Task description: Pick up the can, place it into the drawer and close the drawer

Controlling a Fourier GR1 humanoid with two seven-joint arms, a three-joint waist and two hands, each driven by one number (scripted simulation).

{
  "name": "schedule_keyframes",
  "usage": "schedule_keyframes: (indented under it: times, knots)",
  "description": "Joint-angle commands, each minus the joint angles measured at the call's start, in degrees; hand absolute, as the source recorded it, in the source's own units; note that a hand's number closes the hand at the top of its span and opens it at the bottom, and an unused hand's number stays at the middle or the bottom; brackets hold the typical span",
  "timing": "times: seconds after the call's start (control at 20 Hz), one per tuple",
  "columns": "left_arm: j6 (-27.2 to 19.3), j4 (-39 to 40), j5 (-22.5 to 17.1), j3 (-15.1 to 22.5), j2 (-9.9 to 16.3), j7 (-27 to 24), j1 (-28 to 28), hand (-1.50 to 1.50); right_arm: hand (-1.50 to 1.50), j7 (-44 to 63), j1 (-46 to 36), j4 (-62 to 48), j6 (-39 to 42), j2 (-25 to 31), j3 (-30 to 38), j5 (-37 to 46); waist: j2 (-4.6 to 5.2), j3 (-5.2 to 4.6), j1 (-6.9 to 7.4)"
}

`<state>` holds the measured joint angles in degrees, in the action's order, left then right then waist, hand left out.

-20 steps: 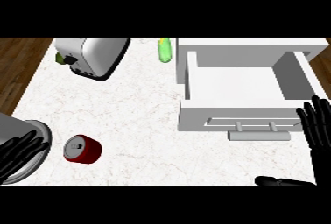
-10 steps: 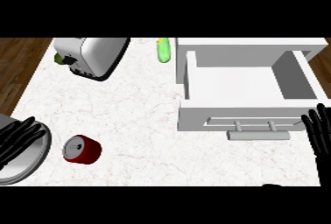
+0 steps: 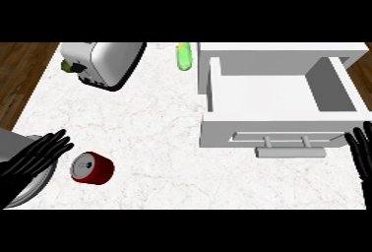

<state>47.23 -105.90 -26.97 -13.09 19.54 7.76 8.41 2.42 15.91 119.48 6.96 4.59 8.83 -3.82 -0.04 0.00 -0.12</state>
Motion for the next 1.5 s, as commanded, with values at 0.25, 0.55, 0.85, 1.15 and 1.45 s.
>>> schedule_keyframes:
  times: [0.25, 0.55, 0.85, 1.15, 1.45]
  knots:
    - [3.35, 10.71, 15.76, -1.79, -5.59, -11.18, -2.77, -1.5, -1.5, 0.45, -2.82, -1.67, -0.09, -1.05, -0.45, 2.09, 0.04, -0.02, 0.05]
    - [4.49, 20.13, 21.46, -4.35, -3.48, -19.02, -6.13, -1.5, -1.5, 2.81, -2.21, 0.47, 0.23, -1.12, 0.57, 1.83, 0.05, -0.03, -0.07]
    - [3.14, 27.63, 28.68, -3.88, -2.16, -28.16, -7.79, -1.5, -1.5, -2.87, -3.12, -5.99, 2.32, -1.21, 1.89, 2.62, 0.05, -0.02, -0.02]
    - [0.54, 35.16, 32.49, -2.22, -0.65, -34.6, -9.81, -1.5, -1.5, -0.01, -0.22, -0.67, 4.39, -0.01, 4.74, -0.74, 0.03, -0.02, -0.19]
    - [-3.76, 44.22, 37.37, 1.74, -0.71, -41.37, -12.85, -1.5, -1.5, -3.94, -0.94, -3.29, 4.78, -1.54, 3.95, -0.37, 0.09, -0.04, -0.39]
